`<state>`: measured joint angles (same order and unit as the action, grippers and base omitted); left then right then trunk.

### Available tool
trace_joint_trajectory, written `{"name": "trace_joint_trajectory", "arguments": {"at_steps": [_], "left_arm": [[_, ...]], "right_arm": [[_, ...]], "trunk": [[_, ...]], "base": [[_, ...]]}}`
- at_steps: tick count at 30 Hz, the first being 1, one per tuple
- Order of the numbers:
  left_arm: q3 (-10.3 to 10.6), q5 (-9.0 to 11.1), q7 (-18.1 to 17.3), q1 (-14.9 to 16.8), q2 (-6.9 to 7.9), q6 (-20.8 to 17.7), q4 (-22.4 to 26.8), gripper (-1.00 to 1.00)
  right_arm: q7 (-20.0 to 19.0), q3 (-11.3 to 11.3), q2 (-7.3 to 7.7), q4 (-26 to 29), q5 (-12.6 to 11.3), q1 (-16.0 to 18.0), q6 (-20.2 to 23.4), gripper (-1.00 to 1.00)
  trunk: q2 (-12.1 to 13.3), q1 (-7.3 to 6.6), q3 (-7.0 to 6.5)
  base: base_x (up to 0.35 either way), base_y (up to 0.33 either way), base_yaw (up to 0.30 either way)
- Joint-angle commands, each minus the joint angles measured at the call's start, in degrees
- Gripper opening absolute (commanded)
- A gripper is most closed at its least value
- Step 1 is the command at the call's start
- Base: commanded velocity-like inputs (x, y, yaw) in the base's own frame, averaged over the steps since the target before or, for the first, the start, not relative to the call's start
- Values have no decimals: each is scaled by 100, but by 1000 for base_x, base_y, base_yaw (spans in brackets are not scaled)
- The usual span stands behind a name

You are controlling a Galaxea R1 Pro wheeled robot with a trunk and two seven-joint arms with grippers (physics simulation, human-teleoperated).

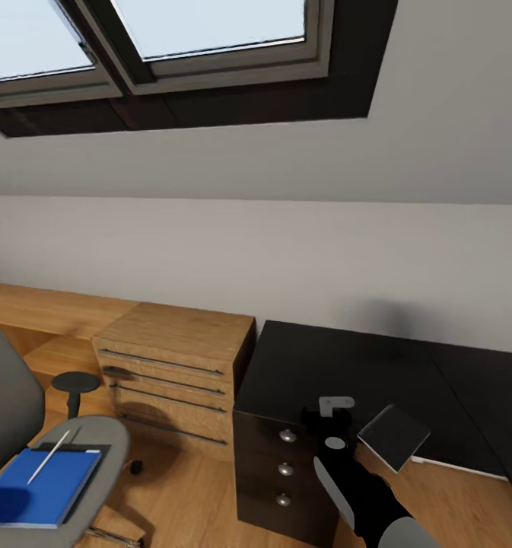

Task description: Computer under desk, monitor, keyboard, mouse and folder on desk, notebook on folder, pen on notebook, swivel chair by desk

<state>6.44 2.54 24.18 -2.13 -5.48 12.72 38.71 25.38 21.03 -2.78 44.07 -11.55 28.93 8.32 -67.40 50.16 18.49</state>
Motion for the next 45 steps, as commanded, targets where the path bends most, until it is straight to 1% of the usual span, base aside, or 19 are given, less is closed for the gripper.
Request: {"name": "trace_joint_trajectory", "arguments": {"at_steps": [1, 12, 22, 27, 29, 33, 37, 40, 43, 45], "left_arm": [[24, 27, 34, -1, 3, 14, 5, 100], [24, 27, 33, 1, 3, 17, 5, 100], [24, 27, 34, -1, 3, 20, 5, 100], [24, 27, 34, -2, 3, 20, 5, 100], [24, 27, 34, 0, 3, 20, 5, 100], [24, 27, 34, 0, 3, 20, 5, 100], [24, 27, 34, -1, 3, 20, 5, 100], [24, 27, 34, -2, 3, 20, 5, 100], [24, 27, 34, 0, 3, 20, 5, 100], [24, 27, 34, 0, 3, 20, 5, 100]], "right_arm": [[45, 30, 3, 8, -32, 3, 31, 100], [46, 43, -3, 6, -33, 3, 30, 100], [46, 47, -54, -55, -16, 3, 25, 100], [46, 50, -78, -98, 162, 2, 22, 100], [46, 46, -125, -108, 225, 4, 21, 100], [51, 46, -196, -188, 279, 5, 19, 100], [53, 54, -224, -259, 342, 5, 15, 100], [54, 54, -247, -287, 437, 5, 14, 100], [79, 46, -317, -325, 599, 5, 13, 100], [113, 49, -337, -365, 640, 5, 12, 100]], "trunk": [[-4, 1, 9], [-4, 1, 42], [-4, 1, 71], [-4, 1, 86], [-4, 1, 92], [-4, 1, 104], [-4, 1, 116], [-4, 1, 125], [-4, 1, 134], [-4, 1, 140]], "base": [[0, 0, 279], [0, 0, 279], [0, 0, 279], [0, 0, 279], [0, 0, 279], [0, 0, 279], [0, 0, 279], [0, 0, 279], [0, 0, 279], [0, 0, 279]]}}
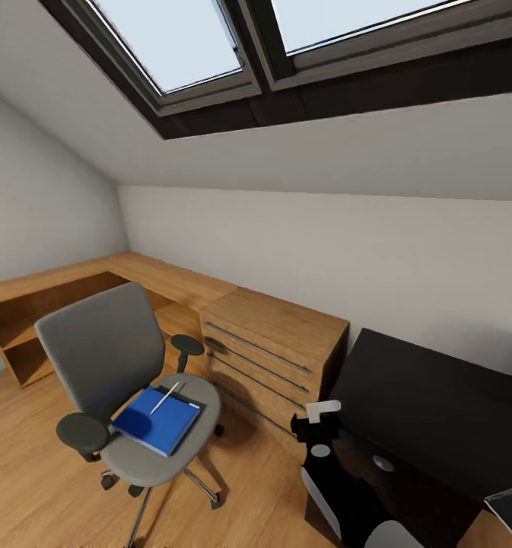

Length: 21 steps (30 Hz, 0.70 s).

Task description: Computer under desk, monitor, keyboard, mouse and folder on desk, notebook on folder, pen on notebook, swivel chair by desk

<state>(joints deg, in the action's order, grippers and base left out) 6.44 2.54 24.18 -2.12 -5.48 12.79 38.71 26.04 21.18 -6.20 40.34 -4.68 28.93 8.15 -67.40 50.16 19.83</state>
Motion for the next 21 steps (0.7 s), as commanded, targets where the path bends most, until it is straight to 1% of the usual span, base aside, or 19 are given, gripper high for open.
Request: {"name": "trace_joint_trajectory", "arguments": {"at_steps": [1, 4, 8, 10, 15, 21], "left_arm": [[24, 27, 34, 0, 3, 13, 5, 100], [24, 27, 34, 0, 3, 13, 5, 100], [24, 27, 34, 0, 3, 13, 5, 100], [24, 27, 34, -1, 3, 13, 5, 100], [24, 27, 34, 0, 3, 13, 5, 100], [24, 27, 34, -1, 3, 13, 5, 100]], "right_arm": [[92, 39, -11, -43, -20, 6, 23, 100], [174, 112, -27, -135, 9, 4, -85, 100], [232, 306, -36, -191, 23, 7, -195, 100], [240, 354, -37, -205, 25, 6, -209, 100], [250, 440, -58, -329, 28, 5, -247, 100], [252, 463, -87, -401, 35, 6, -267, 100]], "trunk": [[-4, 1, 9], [-4, 1, 18], [-4, 1, 29], [-4, 1, 35], [-4, 1, 50], [-4, 1, 68]], "base": [[0, 0, 279], [0, 0, 279], [0, 0, 279], [0, 0, 279], [0, 0, 279], [0, 0, 279]]}}
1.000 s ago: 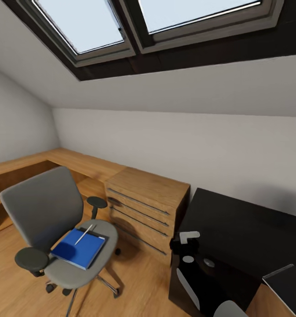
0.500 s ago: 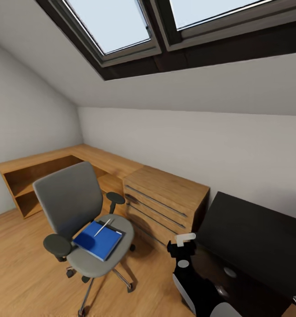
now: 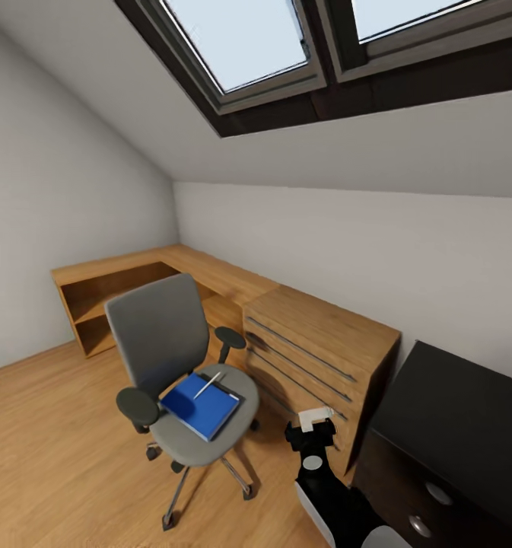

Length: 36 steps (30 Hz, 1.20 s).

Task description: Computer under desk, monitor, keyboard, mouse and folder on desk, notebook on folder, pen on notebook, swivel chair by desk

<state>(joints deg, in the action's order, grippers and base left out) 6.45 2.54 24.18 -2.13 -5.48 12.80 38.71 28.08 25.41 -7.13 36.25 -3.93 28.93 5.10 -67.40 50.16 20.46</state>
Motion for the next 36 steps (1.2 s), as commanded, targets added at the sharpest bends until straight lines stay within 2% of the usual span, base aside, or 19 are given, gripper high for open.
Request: {"name": "trace_joint_trajectory", "arguments": {"at_steps": [1, 13, 16, 18, 27, 31, 32, 35, 36], "left_arm": [[23, 27, 34, 0, 3, 12, 5, 100], [5, 39, 29, 0, 5, 12, 5, 100], [-5, 42, 27, -1, 9, 12, 5, 100], [-19, 44, 26, -1, 12, 19, 9, 100], [-44, 53, 26, -3, 42, 21, 14, 100], [-324, 223, 10, 0, 156, 19, 61, 100], [-598, 419, -47, -1, 230, 8, 85, 100], [-733, 574, -179, 1, 285, -3, 151, 100], [-791, 684, -299, 0, 317, -7, 205, 100]], "right_arm": [[48, 40, 5, 6, -40, 6, 37, 100], [48, 30, 5, -11, -43, 5, -91, 100], [45, 17, 13, -12, -42, 6, -199, 100], [41, 3, 23, -13, -43, 5, -476, 100], [40, 7, 19, -72, -46, 6, -586, 100], [39, 8, 15, -60, -54, 5, -626, 100], [40, 10, 12, -58, -55, 4, -651, 100], [40, 16, 11, -60, -58, 5, -655, 100], [40, 17, 10, -61, -60, 4, -660, 100]], "trunk": [[-4, 0, 9], [-4, 0, 43], [-4, 0, 47], [-4, 0, 48], [-4, 0, 49], [-4, 0, 49], [-4, 0, 49], [-4, 0, 49], [-4, 0, 49]], "base": [[0, 0, 279], [-4, 6, 266], [-73, 129, 106], [-126, 228, 35], [-149, 290, 5], [-140, 306, 0], [-21, 290, 0], [71, 269, 0], [186, 199, 0]]}}
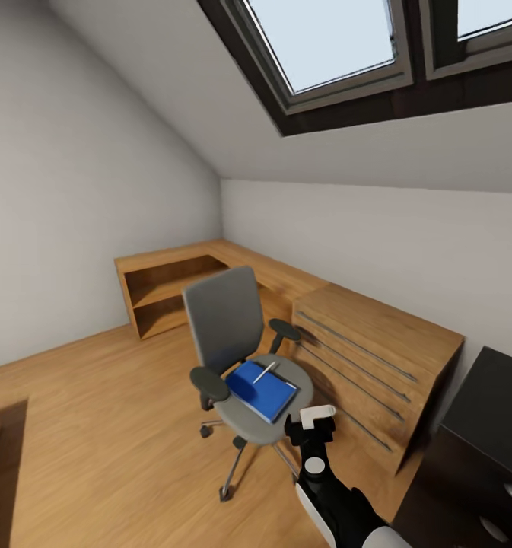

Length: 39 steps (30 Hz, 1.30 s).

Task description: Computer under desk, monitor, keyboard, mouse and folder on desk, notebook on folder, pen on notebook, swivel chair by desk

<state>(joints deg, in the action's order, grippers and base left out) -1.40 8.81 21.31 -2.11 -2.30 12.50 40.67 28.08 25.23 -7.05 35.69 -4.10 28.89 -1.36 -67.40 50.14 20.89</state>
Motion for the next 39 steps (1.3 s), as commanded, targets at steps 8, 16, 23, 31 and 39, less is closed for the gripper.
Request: {"name": "trace_joint_trajectory", "arguments": {"at_steps": [8, 16, 23, 31, 39], "left_arm": [[-174, 630, -382, -3, 197, 24, 276, 100], [-693, 805, -544, -4, 285, -7, 286, 100], [-1279, 906, -1044, -3, 424, -138, 389, 100], [-1880, 1009, -1345, -2, 474, -722, 673, 100], [-2196, 1027, -1729, -2, 485, -847, 710, 100]], "right_arm": [[39, 29, 2, -9, -39, 8, -152, 100], [31, 16, 14, -7, -39, 9, -217, 100], [20, -36, 24, -43, -82, 9, -261, 100], [21, -373, -9, -51, -861, 156, 741, 100], [36, -427, -69, -112, -2076, 1094, 2763, 100]], "trunk": [[-4, 3, 5], [-4, 3, 5], [-4, 3, 5], [-4, 3, 5], [-4, 3, 5]], "base": [[285, 61, 0], [329, 1, 0], [330, 0, 0], [330, 0, 0], [327, 0, 0]]}}
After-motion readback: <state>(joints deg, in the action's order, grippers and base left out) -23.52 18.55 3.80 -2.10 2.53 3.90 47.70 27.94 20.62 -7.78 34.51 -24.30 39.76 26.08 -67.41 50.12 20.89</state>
